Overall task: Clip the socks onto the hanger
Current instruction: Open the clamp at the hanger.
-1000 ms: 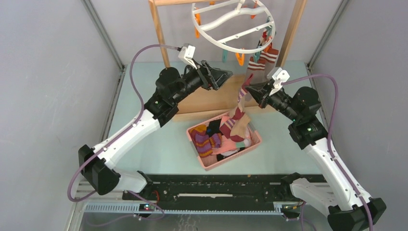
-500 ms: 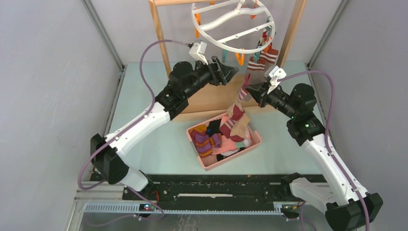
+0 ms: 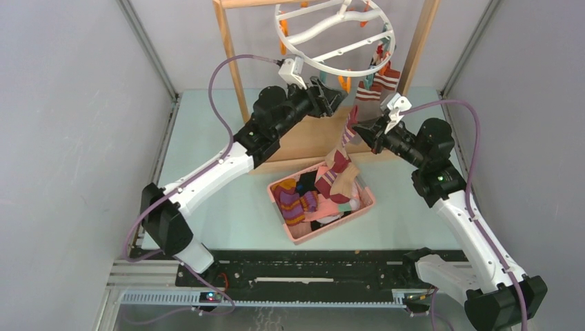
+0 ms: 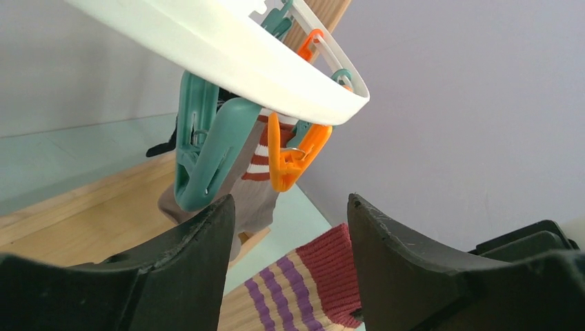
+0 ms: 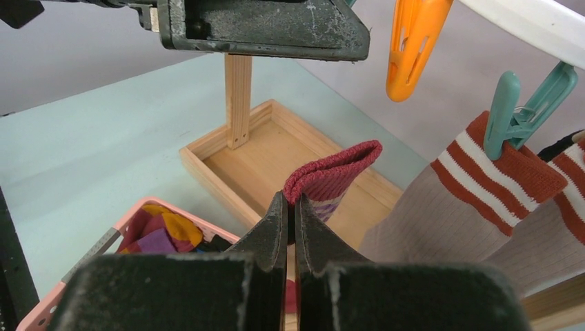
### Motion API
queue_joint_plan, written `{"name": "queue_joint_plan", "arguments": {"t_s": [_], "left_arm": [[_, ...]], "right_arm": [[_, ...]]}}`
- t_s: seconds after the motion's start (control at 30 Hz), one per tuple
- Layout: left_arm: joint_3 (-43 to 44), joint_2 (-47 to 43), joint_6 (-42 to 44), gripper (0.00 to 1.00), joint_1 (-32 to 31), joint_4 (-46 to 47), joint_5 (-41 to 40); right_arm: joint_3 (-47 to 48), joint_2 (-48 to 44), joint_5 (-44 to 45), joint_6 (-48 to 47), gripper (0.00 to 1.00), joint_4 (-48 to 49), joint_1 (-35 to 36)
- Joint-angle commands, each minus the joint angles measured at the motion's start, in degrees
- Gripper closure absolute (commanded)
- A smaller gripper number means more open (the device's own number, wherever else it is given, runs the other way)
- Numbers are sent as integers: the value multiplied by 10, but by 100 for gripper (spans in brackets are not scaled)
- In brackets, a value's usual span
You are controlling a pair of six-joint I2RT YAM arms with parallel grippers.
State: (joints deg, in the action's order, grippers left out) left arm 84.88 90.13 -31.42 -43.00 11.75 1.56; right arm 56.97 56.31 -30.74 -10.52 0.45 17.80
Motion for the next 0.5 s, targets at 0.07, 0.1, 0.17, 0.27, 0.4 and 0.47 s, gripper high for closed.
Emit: {"name": "queue_joint_plan", "arguments": {"t_s": [0.07, 0.1, 0.17, 0.27, 0.4, 0.47], "left_arm": [[34, 6, 8, 35, -6, 54, -34], [35, 8, 8, 35, -6, 55, -37], [35, 10, 6, 35, -7, 59, -42], [39, 14, 4, 35, -7, 65, -45], [44, 22, 2, 36, -8, 70, -45], [47, 26, 1, 37, -9, 70, -42]], "right_arm": [[18, 0, -10, 14, 100, 18, -7], [18, 1, -11, 15, 100, 18, -8], [18, 2, -13, 16, 100, 18, -8], [18, 2, -14, 17, 100, 18, -9], [18, 2, -15, 17, 100, 19, -10], [18, 2, -16, 19, 100, 20, -10]]}}
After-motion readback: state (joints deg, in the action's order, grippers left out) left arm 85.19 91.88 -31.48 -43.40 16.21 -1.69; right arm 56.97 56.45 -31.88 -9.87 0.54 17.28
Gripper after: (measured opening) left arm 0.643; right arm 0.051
